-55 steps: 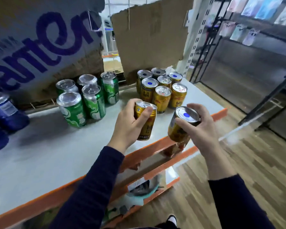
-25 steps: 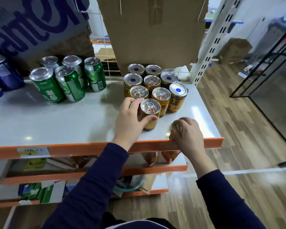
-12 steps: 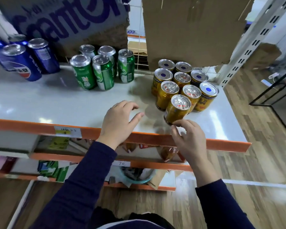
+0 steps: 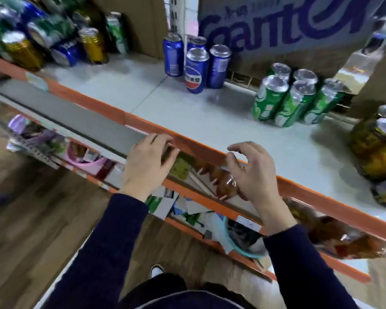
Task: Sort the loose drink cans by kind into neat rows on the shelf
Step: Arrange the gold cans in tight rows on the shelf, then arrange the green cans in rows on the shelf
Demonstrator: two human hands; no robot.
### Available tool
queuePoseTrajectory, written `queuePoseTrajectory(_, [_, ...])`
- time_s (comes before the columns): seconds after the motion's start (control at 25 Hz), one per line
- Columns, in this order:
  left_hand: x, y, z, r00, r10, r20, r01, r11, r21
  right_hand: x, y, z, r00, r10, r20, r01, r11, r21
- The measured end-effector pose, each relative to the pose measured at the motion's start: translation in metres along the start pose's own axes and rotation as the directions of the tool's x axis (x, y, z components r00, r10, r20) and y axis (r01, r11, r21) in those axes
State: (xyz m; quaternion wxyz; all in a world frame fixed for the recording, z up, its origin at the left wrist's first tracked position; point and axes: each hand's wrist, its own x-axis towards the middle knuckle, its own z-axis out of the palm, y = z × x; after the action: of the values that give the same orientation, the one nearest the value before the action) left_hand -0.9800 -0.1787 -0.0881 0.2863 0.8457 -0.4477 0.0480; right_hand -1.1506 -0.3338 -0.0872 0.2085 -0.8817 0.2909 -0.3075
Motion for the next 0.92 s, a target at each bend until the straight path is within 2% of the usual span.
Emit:
queuePoseTrajectory(0.16, [-0.022, -0.095, -0.058, 0.989, -0.127, -0.07, 0.132, 0.988, 0.076, 0.022, -0.084, 0.084, 0.983, -0.133, 0.125, 0.124, 0.989, 0.08])
queuePoseTrajectory(0.4, [-0.035, -0.185, -0.115, 0.948, -0.267, -0.173, 0.285, 0.954, 0.09, 0.057, -0.176, 0.171, 0.921, -0.307, 0.238, 0.274, 0.948, 0.163])
queuePoseTrajectory(0.52, [-0.029, -0.226, -0.131, 0.929, -0.305, -0.21, 0.329, 0.941, 0.086, 0.087, -0.208, 0.215, 0.895, -0.348, 0.279, 0.292, 0.93, 0.226])
queuePoseTrajectory(0.72, [0.023, -0.311, -0.157, 0.912, -0.334, -0.237, 0.367, 0.924, 0.112, 0.163, -0.26, 0.295, 0.883, -0.405, 0.235, 0.326, 0.892, 0.313])
queuePoseTrajectory(0.92, [0.097, -0.385, -0.19, 0.913, -0.316, -0.26, 0.355, 0.927, 0.121, 0.25, -0.311, 0.35, 0.908, -0.404, 0.115, 0.342, 0.87, 0.356])
